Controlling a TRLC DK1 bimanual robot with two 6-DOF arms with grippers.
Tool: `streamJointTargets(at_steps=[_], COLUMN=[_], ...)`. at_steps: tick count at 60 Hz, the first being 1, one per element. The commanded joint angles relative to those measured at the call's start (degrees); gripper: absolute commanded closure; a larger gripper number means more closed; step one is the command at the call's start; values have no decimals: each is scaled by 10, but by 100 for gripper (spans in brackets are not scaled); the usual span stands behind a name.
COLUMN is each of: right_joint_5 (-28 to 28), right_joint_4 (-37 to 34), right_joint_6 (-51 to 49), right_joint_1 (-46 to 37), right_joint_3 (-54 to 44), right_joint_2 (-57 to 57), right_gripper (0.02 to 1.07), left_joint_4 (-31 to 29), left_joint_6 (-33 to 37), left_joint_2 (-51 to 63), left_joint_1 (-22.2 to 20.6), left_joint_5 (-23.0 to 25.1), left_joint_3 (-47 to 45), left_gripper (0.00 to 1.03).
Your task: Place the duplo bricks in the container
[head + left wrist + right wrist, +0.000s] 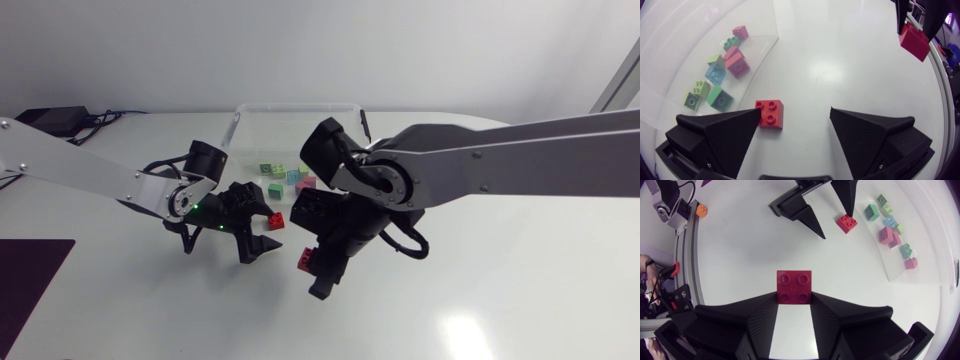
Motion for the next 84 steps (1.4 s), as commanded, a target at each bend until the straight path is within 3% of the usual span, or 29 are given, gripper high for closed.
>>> streamJointTargets(at_steps=[1, 28, 63, 84], right_joint_5=[2, 3, -1, -1], right_joint_4=[-3, -9, 20, 37], right_joint_6=[-5, -6, 47, 74], right_joint_1=[-6, -33, -115, -142], right_joint_3=[-14, -4, 166, 294], right_joint_2=[-14, -55, -30, 81], right_gripper=[71, 71, 71, 71], left_joint_4=[7, -28, -57, -87], left_joint_6=[-13, -15, -4, -12], left_joint_2=[19, 25, -58, -168], left_joint_1=[-8, -16, -30, 23], left_joint_5=[-2, -6, -5, 29], left_joint_3=[20, 24, -65, -66], left_gripper=[7, 8, 9, 8])
